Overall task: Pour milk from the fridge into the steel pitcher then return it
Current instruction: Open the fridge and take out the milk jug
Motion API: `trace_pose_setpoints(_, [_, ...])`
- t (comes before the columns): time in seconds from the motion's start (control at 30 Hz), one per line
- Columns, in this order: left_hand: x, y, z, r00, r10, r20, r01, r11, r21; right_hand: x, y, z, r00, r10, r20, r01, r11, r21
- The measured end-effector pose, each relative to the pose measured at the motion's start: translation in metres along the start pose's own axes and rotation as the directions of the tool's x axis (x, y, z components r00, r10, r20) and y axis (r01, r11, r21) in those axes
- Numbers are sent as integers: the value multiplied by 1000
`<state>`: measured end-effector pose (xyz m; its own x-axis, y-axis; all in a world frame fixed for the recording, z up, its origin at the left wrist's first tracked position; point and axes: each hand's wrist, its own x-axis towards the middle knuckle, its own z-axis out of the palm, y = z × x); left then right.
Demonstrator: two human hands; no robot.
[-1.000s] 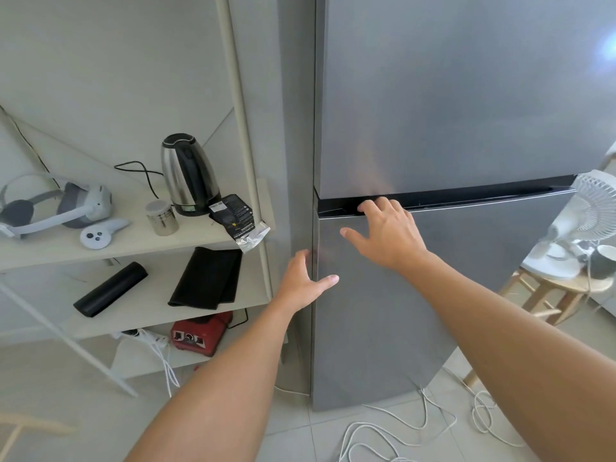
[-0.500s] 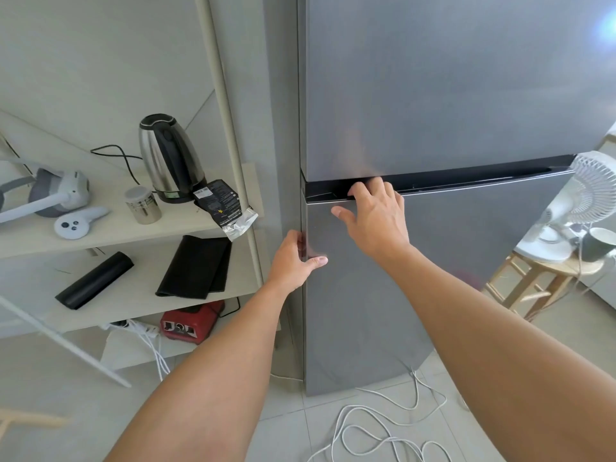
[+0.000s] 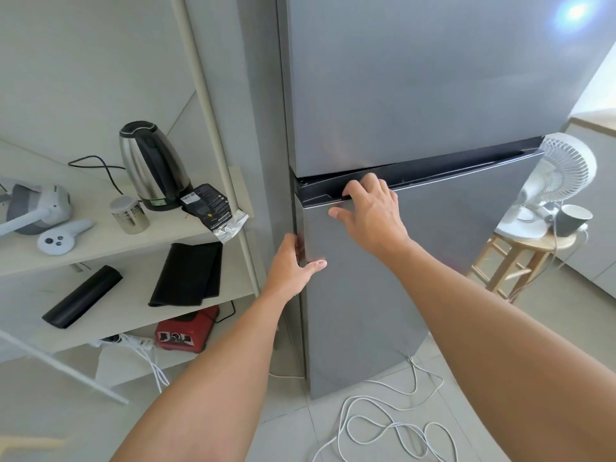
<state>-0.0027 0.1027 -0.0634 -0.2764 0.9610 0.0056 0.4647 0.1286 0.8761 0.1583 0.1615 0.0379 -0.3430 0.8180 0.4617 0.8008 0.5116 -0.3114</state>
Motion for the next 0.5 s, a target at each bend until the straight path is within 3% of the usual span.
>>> trace_pose_setpoints(0.27, [-78, 17, 25, 999, -44, 8, 45, 997, -59, -65, 13, -54, 997, -16, 81, 5, 991, 137])
trace_pose_setpoints(0.5, [-136, 40, 53, 962, -29, 273, 50, 996, -69, -126, 30, -122, 989, 127, 77, -146, 925, 352])
